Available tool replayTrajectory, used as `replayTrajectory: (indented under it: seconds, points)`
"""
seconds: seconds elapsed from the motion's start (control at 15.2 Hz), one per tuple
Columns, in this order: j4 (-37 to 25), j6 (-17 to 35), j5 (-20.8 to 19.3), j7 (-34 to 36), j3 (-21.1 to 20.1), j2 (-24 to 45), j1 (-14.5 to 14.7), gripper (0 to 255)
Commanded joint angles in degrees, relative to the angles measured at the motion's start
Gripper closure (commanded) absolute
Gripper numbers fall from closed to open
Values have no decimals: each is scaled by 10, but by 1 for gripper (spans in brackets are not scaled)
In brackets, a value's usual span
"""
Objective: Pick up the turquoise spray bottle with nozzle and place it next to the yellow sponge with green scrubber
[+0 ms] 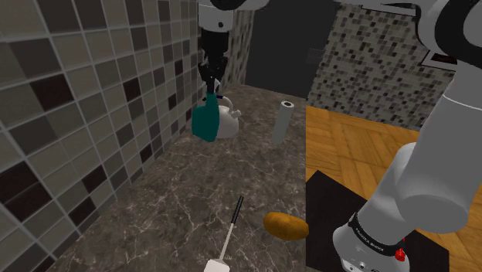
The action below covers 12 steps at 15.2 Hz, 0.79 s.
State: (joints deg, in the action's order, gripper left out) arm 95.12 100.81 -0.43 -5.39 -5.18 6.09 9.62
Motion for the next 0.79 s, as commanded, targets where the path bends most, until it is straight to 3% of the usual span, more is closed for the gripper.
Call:
replayTrajectory:
  seconds: [0.0,0.73]
  points:
    - [35,-6,4,7,-4,-42,3,255]
    - [173,-73,31,50,-28,-248,29,255]
